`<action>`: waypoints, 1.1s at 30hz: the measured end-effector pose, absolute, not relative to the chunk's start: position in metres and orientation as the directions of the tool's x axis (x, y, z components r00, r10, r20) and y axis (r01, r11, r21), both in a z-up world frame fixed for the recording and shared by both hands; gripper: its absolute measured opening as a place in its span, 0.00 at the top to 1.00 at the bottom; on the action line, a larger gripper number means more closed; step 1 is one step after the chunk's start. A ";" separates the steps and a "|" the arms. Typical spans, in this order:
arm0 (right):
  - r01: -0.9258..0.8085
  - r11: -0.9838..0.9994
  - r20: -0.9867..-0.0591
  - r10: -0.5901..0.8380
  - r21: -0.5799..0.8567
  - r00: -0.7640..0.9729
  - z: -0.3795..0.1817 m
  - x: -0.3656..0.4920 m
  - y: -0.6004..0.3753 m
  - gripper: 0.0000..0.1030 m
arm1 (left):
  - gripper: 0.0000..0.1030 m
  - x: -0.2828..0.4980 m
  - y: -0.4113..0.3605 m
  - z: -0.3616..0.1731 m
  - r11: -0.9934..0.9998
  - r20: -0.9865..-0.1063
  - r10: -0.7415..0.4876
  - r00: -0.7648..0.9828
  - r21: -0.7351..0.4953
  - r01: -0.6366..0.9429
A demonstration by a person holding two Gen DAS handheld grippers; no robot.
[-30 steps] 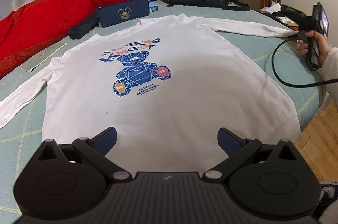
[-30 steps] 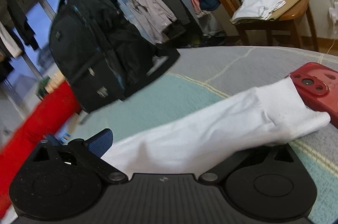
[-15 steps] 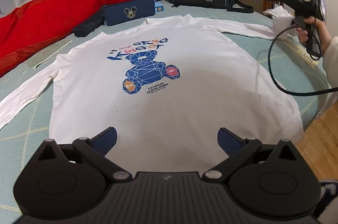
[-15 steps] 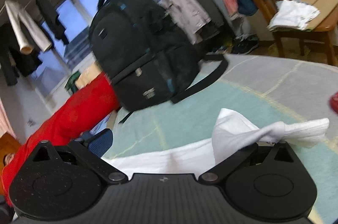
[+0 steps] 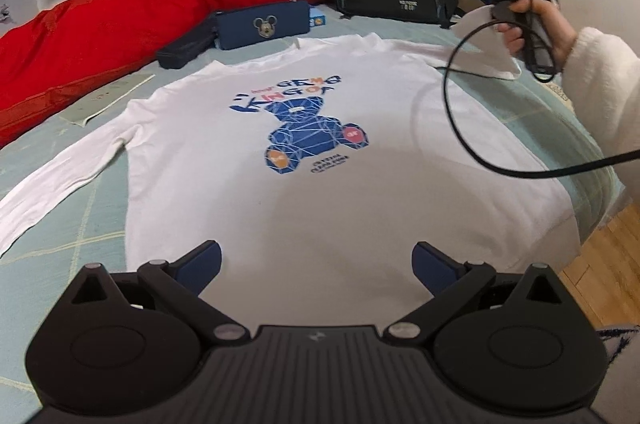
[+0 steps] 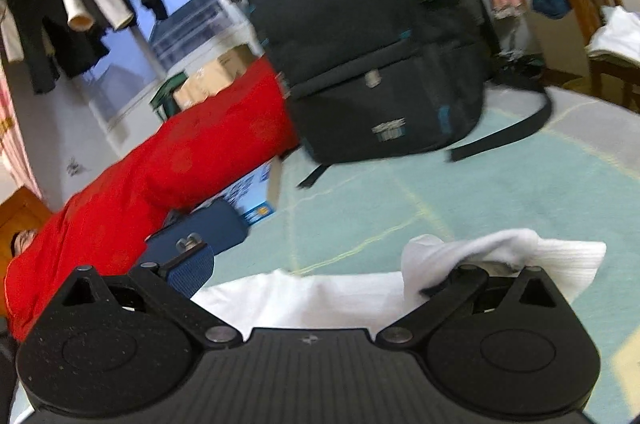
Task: Fold clothes
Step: 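Carry the held sleeve with the right tool across the shirt body toward the collar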
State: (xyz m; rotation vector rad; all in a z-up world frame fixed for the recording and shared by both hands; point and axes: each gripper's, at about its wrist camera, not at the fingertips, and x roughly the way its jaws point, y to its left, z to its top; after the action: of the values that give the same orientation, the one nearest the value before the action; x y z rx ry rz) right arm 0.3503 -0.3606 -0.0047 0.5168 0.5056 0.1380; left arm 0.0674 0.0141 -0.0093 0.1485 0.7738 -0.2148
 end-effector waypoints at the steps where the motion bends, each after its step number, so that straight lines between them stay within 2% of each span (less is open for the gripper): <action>1: -0.007 0.866 -0.437 0.260 0.501 0.861 -0.005 0.356 -0.351 0.00 | 0.02 0.067 0.016 -0.009 0.969 -0.705 -0.136 0.696 0.054 0.243; 14: -0.115 0.877 -0.502 0.369 0.466 0.783 -0.011 0.400 -0.223 0.00 | 0.02 0.061 0.037 0.000 0.974 -0.697 -0.100 0.710 0.077 0.212; 33: -0.307 0.829 -0.475 0.529 0.468 0.703 0.006 0.407 -0.107 0.00 | 0.02 0.047 0.040 -0.003 0.973 -0.710 -0.098 0.697 0.079 0.217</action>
State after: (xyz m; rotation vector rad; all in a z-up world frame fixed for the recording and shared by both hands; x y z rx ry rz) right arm 0.4066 -0.1074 0.0061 0.3718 0.6376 0.4772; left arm 0.0473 0.0404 -0.0029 0.1614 0.7804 -0.1765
